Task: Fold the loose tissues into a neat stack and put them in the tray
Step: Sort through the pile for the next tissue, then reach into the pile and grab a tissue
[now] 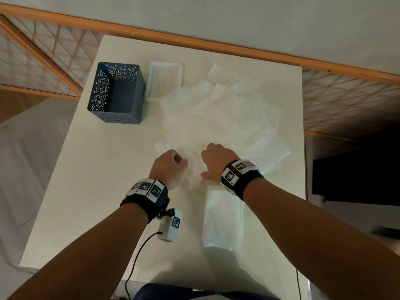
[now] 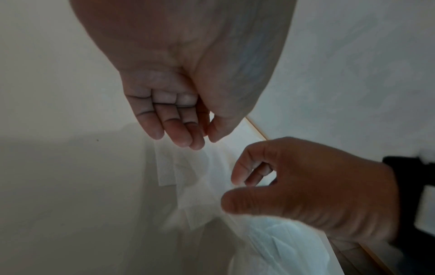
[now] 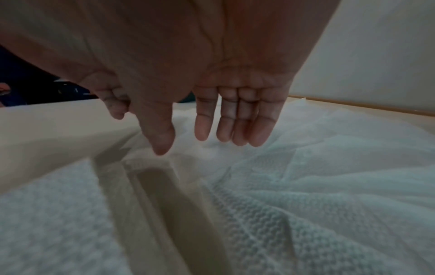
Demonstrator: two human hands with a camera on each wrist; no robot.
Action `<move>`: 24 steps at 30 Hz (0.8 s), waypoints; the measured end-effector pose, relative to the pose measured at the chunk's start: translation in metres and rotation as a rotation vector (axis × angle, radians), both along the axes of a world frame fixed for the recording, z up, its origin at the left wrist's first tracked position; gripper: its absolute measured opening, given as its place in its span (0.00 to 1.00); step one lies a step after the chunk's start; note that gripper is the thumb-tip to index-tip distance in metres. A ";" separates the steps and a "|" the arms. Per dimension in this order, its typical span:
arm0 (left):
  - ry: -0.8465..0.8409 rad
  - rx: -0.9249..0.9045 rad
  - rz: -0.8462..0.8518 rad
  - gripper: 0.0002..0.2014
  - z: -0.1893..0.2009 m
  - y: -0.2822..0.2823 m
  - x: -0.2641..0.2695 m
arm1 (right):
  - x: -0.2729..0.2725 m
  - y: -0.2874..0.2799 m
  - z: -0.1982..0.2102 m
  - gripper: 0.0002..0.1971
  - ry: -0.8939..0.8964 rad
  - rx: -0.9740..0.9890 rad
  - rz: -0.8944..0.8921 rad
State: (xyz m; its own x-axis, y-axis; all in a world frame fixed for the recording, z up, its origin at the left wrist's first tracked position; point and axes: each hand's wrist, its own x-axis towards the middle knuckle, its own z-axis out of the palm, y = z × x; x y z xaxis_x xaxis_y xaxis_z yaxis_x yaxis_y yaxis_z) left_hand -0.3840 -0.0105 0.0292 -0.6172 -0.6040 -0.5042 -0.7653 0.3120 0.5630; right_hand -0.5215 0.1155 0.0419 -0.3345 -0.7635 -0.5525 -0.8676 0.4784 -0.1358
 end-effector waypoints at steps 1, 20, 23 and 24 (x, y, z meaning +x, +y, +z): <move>-0.017 0.012 0.020 0.08 -0.002 -0.004 -0.001 | 0.002 -0.001 -0.005 0.30 0.036 0.016 0.017; 0.050 0.225 0.181 0.10 0.003 -0.008 0.008 | -0.020 0.013 -0.001 0.14 -0.187 -0.014 -0.324; 0.057 0.232 0.168 0.10 0.005 -0.006 0.007 | -0.025 0.024 0.005 0.16 -0.267 -0.118 -0.453; 0.058 0.232 0.162 0.10 0.006 -0.006 0.008 | -0.026 0.027 0.006 0.16 -0.283 -0.148 -0.484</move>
State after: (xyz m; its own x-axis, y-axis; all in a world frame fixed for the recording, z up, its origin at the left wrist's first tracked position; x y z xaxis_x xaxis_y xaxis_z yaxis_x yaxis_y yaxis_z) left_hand -0.3765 -0.0162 0.0353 -0.5542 -0.5697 -0.6069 -0.7588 0.0461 0.6497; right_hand -0.5476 0.1424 0.0479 -0.5195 -0.6366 -0.5700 -0.4749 0.7696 -0.4267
